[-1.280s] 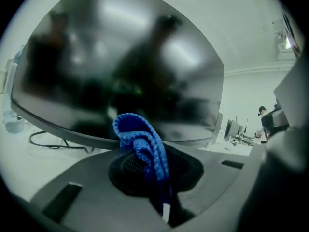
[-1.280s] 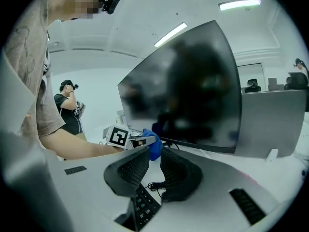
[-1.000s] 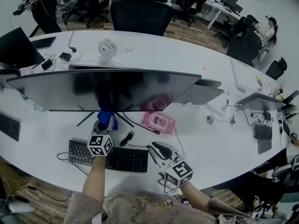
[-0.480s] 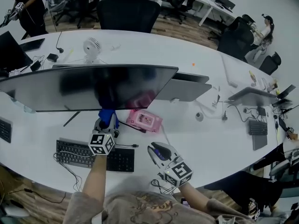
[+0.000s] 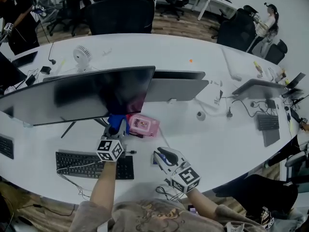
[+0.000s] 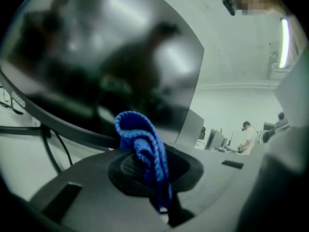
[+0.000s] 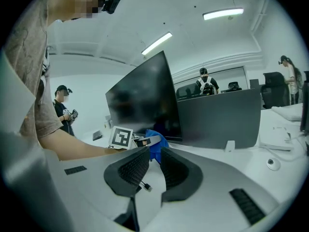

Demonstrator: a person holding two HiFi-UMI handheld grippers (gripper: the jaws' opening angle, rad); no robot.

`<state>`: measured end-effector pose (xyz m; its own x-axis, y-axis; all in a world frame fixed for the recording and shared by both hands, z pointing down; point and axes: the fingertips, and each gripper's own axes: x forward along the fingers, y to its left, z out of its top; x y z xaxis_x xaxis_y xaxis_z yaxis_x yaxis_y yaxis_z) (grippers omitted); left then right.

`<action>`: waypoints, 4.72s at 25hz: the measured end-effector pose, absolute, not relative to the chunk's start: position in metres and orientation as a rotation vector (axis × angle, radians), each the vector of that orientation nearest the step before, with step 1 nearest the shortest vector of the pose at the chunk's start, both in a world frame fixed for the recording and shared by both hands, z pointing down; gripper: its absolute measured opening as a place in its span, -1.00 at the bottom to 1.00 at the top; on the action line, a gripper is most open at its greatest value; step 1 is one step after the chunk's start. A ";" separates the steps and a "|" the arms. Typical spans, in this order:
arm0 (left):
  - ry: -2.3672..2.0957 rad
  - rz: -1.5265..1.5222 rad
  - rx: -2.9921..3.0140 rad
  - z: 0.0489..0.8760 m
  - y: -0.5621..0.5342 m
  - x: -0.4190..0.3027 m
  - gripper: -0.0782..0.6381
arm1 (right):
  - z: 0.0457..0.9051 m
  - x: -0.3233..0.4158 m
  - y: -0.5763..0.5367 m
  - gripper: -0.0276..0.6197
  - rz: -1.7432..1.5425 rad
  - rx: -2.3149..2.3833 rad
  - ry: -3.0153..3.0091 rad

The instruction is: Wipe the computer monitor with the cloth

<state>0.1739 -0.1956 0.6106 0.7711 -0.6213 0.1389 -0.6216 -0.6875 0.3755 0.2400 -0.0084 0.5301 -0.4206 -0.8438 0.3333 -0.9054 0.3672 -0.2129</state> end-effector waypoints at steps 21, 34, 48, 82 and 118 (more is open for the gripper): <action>-0.925 0.134 2.637 0.600 -0.178 0.172 -0.64 | 0.537 0.242 -0.011 -0.71 0.576 1.589 -2.469; -0.909 0.226 2.628 0.611 -0.176 0.230 -0.64 | 0.537 0.266 -0.005 -0.71 0.587 1.651 -2.466; -0.838 0.273 2.629 0.625 -0.169 0.275 -0.64 | 0.545 0.294 0.002 -0.71 0.621 1.749 -2.424; -1.084 0.221 2.585 0.610 -0.190 0.299 -0.64 | 0.563 0.300 -0.005 -0.71 0.668 1.728 -2.430; -1.099 -0.165 2.587 0.474 -0.188 0.290 -0.64 | 0.526 0.273 0.004 -0.71 0.524 1.699 -2.518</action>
